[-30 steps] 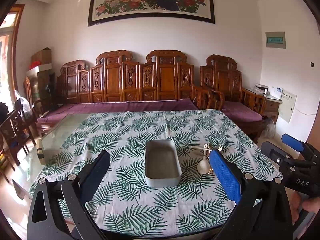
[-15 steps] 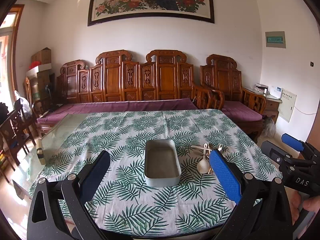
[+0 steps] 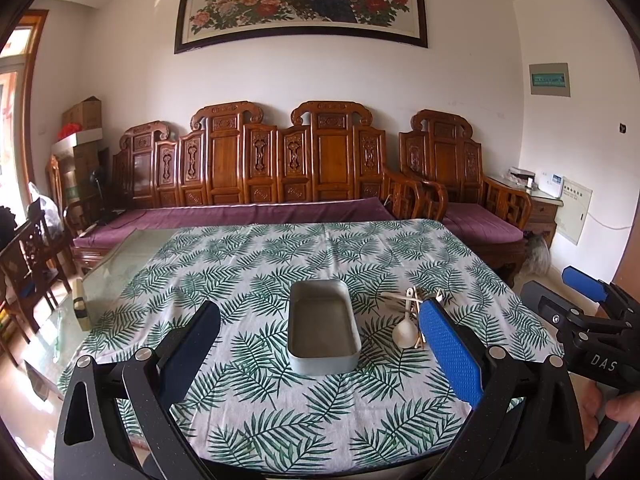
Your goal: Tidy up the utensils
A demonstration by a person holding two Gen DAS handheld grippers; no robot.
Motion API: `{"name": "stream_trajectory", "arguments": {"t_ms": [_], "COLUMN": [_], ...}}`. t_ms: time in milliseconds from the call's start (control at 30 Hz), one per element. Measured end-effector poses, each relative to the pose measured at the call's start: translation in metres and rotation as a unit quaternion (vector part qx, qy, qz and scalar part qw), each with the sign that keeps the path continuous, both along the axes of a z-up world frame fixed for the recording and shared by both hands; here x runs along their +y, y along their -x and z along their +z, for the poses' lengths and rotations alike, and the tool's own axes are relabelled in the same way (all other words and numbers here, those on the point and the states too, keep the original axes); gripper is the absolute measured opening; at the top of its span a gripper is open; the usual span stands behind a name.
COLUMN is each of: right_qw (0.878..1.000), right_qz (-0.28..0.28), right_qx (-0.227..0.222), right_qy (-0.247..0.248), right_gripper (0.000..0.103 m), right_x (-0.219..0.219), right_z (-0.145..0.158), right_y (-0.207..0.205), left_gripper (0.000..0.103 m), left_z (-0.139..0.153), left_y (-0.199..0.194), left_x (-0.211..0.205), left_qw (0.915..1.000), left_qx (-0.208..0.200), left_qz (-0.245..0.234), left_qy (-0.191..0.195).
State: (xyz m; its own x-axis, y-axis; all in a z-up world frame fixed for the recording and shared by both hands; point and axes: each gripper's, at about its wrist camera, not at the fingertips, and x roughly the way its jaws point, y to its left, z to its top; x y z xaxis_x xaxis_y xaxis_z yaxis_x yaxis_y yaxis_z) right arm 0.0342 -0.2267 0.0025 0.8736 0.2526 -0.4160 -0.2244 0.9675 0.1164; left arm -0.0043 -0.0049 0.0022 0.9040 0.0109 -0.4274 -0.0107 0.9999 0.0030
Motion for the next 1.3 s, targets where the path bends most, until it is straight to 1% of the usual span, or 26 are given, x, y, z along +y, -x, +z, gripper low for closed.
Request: {"name": "stream_trajectory", "arguments": {"t_ms": [267, 467, 733, 800, 900, 1033, 1133, 1300], "right_qw": [1.000, 1.000, 0.999, 0.999, 0.998, 0.996, 0.994, 0.990], "right_qz": [-0.001, -0.005, -0.015, -0.016, -0.018, -0.018, -0.016, -0.016], "right_qx": [0.004, 0.009, 0.009, 0.010, 0.019, 0.045, 0.065, 0.103], "right_qy": [0.002, 0.011, 0.035, 0.043, 0.058, 0.075, 0.083, 0.094], "right_gripper": [0.100, 0.100, 0.100, 0.100, 0.100, 0.095, 0.090, 0.076], "right_x": [0.000, 0.002, -0.007, -0.011, -0.017, -0.025, -0.032, -0.045], "right_z": [0.001, -0.010, -0.028, -0.033, -0.044, -0.061, -0.075, -0.101], "right_y": [-0.001, -0.011, -0.043, -0.052, -0.068, -0.096, -0.114, -0.147], "left_gripper": [0.096, 0.097, 0.097, 0.096, 0.097, 0.097, 0.096, 0.097], "left_z": [-0.003, -0.017, -0.036, -0.040, -0.045, -0.054, -0.062, -0.079], "left_y": [-0.001, -0.013, -0.037, -0.044, -0.054, -0.071, -0.084, -0.106], "left_x": [-0.002, -0.004, -0.003, -0.003, -0.006, -0.012, -0.018, -0.032], "left_qw": [1.0000, 0.9998, 0.9988, 0.9982, 0.9976, 0.9963, 0.9947, 0.9910], "left_qx": [0.004, 0.018, 0.045, 0.052, 0.056, 0.068, 0.079, 0.105], "left_qz": [0.000, -0.003, -0.017, -0.028, -0.040, -0.053, -0.064, -0.083], "left_qy": [-0.001, -0.009, -0.001, 0.006, 0.005, 0.004, 0.000, -0.002]}}
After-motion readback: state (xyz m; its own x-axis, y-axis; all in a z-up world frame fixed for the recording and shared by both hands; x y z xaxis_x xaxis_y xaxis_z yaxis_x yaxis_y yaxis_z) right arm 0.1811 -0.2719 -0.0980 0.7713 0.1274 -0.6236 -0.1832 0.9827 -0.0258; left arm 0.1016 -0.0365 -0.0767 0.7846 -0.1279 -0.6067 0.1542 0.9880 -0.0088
